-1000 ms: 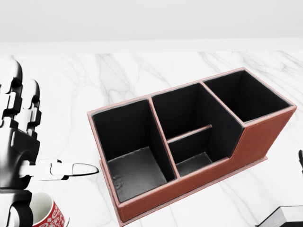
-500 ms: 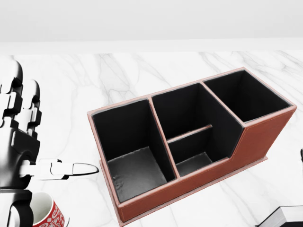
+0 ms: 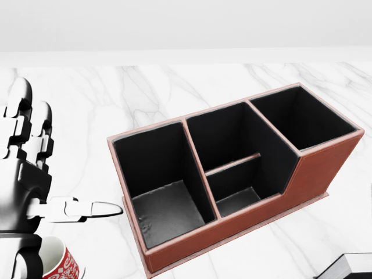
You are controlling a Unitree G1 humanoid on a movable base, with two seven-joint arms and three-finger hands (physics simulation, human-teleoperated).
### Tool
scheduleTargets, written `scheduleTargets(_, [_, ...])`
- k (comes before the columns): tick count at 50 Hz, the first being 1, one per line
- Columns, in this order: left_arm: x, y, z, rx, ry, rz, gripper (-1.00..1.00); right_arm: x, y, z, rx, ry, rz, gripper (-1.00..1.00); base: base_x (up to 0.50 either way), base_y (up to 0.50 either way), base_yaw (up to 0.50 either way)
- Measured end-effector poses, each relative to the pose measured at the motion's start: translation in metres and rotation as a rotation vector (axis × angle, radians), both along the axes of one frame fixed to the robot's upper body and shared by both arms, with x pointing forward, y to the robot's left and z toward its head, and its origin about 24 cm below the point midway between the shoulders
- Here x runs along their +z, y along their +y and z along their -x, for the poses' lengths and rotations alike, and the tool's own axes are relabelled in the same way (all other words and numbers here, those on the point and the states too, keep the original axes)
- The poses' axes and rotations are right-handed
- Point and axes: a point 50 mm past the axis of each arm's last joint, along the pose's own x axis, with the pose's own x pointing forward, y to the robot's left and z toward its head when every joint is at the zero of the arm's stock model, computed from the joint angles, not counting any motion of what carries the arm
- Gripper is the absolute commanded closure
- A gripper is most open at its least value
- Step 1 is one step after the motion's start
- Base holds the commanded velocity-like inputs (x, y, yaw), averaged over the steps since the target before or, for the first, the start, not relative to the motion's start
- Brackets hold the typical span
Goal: Pick up the book and place it in the back compartment of the caddy.
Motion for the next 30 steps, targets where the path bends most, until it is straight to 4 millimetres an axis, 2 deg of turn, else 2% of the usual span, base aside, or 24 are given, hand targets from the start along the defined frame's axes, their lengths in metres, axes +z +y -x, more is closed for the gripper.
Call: scheduleTargets(30, [-0.0036, -0.0023, 0.0007, -0.006, 0.016, -0.005, -1.0, -0.0094, -0.0039, -0.0079, -0.008, 0.007, 0.022, -1.0, 0.0, 0.0, 0.0])
